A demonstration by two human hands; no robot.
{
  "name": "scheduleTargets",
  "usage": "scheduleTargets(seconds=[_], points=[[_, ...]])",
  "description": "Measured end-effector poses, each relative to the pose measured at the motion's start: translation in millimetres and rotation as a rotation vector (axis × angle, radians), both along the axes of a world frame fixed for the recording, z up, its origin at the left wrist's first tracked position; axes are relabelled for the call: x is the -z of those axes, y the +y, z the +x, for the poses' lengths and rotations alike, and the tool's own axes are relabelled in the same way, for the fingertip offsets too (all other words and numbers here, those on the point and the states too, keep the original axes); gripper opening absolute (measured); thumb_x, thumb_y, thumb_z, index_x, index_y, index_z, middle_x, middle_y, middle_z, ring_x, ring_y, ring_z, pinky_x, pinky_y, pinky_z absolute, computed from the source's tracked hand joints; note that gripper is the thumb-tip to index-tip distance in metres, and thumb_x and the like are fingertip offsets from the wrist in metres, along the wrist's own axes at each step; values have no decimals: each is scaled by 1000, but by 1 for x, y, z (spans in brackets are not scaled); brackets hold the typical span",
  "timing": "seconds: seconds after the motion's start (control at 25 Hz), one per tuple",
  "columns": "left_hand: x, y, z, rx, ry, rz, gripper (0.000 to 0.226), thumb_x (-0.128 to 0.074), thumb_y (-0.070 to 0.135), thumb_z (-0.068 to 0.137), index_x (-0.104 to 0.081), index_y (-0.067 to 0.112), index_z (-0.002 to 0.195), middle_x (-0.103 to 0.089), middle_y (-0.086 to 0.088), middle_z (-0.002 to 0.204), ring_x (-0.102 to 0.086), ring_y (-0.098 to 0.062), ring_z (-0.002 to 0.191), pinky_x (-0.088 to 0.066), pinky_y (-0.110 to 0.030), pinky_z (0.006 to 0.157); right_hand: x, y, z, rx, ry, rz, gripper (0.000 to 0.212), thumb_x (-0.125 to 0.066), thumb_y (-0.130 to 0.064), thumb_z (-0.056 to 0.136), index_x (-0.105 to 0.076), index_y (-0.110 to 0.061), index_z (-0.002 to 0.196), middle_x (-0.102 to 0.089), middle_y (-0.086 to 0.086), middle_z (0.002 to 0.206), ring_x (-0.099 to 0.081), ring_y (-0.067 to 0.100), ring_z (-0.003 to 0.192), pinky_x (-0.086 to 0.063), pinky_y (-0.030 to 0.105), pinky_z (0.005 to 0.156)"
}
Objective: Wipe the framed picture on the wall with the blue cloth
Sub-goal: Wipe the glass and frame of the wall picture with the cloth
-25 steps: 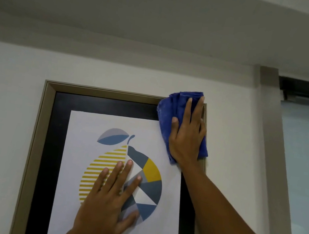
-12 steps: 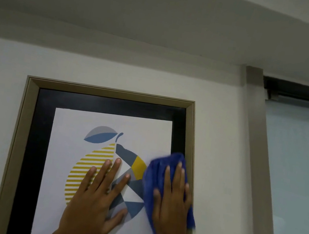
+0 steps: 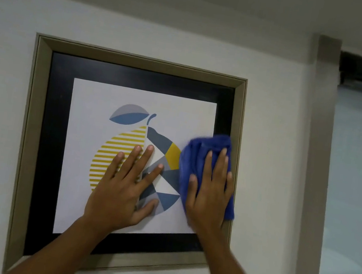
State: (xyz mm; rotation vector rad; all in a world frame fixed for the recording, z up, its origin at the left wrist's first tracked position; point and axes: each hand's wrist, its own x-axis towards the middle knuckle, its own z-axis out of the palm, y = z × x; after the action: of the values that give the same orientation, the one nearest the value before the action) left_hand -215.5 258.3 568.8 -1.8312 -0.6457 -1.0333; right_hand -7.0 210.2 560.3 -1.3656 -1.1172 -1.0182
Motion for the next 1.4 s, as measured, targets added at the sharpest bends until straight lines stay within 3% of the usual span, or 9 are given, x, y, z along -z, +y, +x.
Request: scheduleTargets(seconds=[0.12, 0.2, 0.48, 0.56, 0.64, 0.88, 0.96, 1.24, 1.4], points=[[-4, -1, 2, -9, 1, -10, 76, -41, 61, 94, -25, 22, 158, -14, -15, 168, -12, -37, 154, -11, -54, 124, 85, -7, -6, -25, 36, -70, 62, -17, -47, 103, -4, -22, 157, -17, 12, 161, -25, 32, 145, -17, 42, 115], [-4, -1, 1, 1, -3, -11, 76, -41, 61, 94, -27, 21, 157, -14, -15, 169, -13, -37, 154, -11, -53, 124, 79, -9, -5, -58, 97, -98, 62, -16, -50, 102, -3, -25, 157, -21, 10, 161, -25, 30, 144, -22, 43, 113], [0, 0, -3, -24, 29, -72, 76, -37, 68, 93, -35, 23, 154, -27, -14, 164, -23, -38, 151, -19, -53, 119, -146, -9, 4, -81, -30, 5, 64, -33, -44, 100, -17, -19, 157, -8, 9, 165, -12, 25, 150, -16, 47, 117], [-2, -1, -4, -26, 15, -64, 76, -38, 69, 92, -37, 23, 153, -31, -14, 162, -25, -38, 149, -19, -53, 118, -168, -5, 0, -56, -36, 24, 66, -30, -48, 100, -15, -19, 157, -4, 9, 165, -10, 25, 151, -13, 45, 118], [-1, -2, -3, -26, 10, -61, 76, -37, 67, 93, -33, 24, 155, -27, -13, 164, -23, -38, 151, -18, -52, 119, -136, -2, 1, -29, -45, 19, 68, -29, -52, 99, -15, -19, 157, -9, 10, 165, -11, 26, 150, -12, 44, 119], [0, -4, -1, -10, -9, -34, 76, -38, 62, 94, -26, 22, 157, -15, -14, 168, -14, -37, 154, -12, -53, 123, 72, -14, -2, 29, 38, -170, 73, -19, -60, 98, -24, -12, 154, -21, 15, 160, -34, 35, 138, -12, 38, 116], [-1, -4, 0, -18, -6, -23, 75, -39, 60, 94, -26, 22, 157, -14, -14, 168, -14, -37, 154, -12, -53, 124, 84, -19, 3, 0, 20, -222, 71, -19, -58, 99, -17, -14, 155, -20, 14, 161, -31, 35, 141, -15, 40, 114], [2, 1, -3, 2, -17, -45, 78, -40, 65, 93, -26, 23, 158, -11, -10, 170, -12, -36, 154, -3, -49, 126, -132, -16, 9, -26, -76, -71, 68, -32, -51, 100, -14, -17, 157, -12, 12, 164, -15, 28, 150, -20, 45, 117], [3, 3, -2, 20, -30, -15, 78, -39, 64, 94, -24, 24, 158, -10, -10, 170, -12, -36, 154, -3, -49, 126, -133, -5, 5, -3, -39, 7, 63, -28, -45, 102, -19, -14, 156, -15, 13, 163, -18, 29, 149, -19, 44, 118]])
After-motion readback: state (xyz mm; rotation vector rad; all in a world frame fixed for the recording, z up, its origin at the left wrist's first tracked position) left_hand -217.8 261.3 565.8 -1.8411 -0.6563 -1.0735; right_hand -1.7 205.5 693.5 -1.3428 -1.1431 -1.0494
